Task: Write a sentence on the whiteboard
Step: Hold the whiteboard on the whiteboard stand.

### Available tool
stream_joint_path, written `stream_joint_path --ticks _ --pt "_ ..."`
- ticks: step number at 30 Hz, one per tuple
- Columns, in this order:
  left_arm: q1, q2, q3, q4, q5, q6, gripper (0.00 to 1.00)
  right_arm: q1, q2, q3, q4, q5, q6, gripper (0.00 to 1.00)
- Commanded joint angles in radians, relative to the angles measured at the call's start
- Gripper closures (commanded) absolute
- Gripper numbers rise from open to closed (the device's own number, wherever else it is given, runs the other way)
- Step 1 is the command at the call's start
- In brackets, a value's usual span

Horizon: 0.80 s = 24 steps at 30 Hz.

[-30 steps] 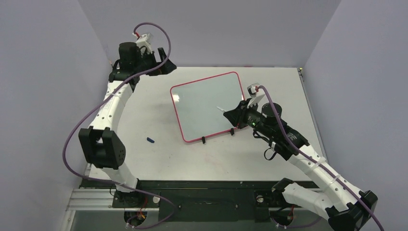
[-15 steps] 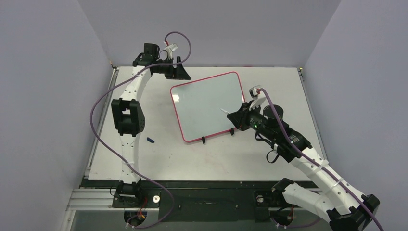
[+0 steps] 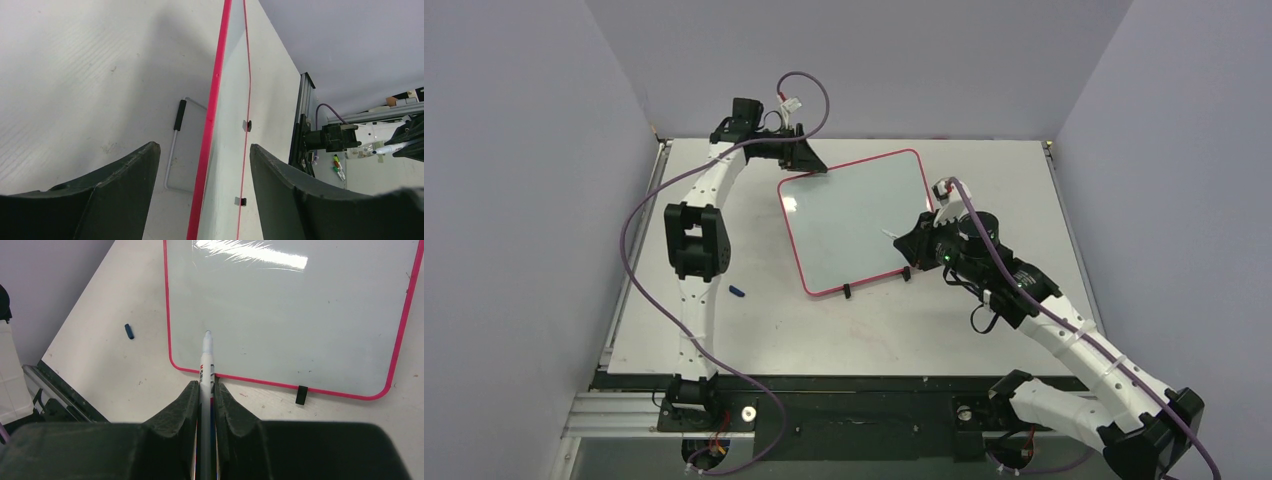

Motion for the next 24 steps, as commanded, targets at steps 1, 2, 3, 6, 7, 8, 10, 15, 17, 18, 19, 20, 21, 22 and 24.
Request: stream_joint_path --ticks 1,2,3,6,7,8,10,15,17,18,19,20,21,22,24 --pt "-0.013 0.011 -0.013 0.135 0.076 -0.047 0.4 0.002 0.013 0.061 0.006 0.017 -0.009 1.0" --pt "-0.016 0.013 -0.013 0.149 0.08 -0.06 0.4 0.003 0.013 0.063 -0.002 0.017 -0.01 1.0" --pt "-0.017 0.016 -0.013 0.154 0.081 -0.064 0.41 0.006 0.013 0.068 -0.005 0.017 -0.011 1.0" --pt "-0.019 0.021 -0.013 0.162 0.084 -0.072 0.44 0.01 0.01 0.069 -0.013 0.023 -0.014 1.0" --pt "-0.021 0.024 -0.014 0.164 0.088 -0.074 0.46 0.009 0.009 0.068 -0.013 0.025 -0.014 1.0" --pt "-0.023 0.024 -0.016 0.166 0.089 -0.077 0.48 0.011 0.009 0.068 -0.015 0.025 -0.014 1.0" --pt "-0.028 0.025 -0.018 0.163 0.092 -0.079 0.51 0.013 0.01 0.068 -0.016 0.025 -0.014 1.0" --pt "-0.042 0.016 -0.038 0.158 0.072 -0.067 0.57 0.018 0.013 0.073 -0.018 0.025 -0.015 1.0" --pt "-0.045 0.016 -0.039 0.149 0.067 -0.06 0.6 0.02 0.013 0.075 -0.017 0.024 -0.015 1.0" --pt "-0.046 0.016 -0.04 0.146 0.067 -0.058 0.62 0.022 0.015 0.075 -0.018 0.024 -0.015 1.0" --pt "-0.048 0.016 -0.04 0.145 0.065 -0.057 0.63 0.023 0.014 0.075 -0.02 0.024 -0.015 1.0" --pt "-0.048 0.017 -0.039 0.145 0.064 -0.057 0.65 0.024 0.014 0.075 -0.02 0.024 -0.015 1.0" --pt "-0.05 0.017 -0.037 0.146 0.064 -0.059 0.66 0.024 0.014 0.074 -0.02 0.025 -0.015 1.0" --pt "-0.05 0.018 -0.034 0.144 0.064 -0.06 0.67 0.026 0.015 0.074 -0.02 0.026 -0.016 1.0" --pt "-0.052 0.018 -0.032 0.144 0.065 -0.061 0.7 0.029 0.014 0.074 -0.02 0.027 -0.016 1.0"
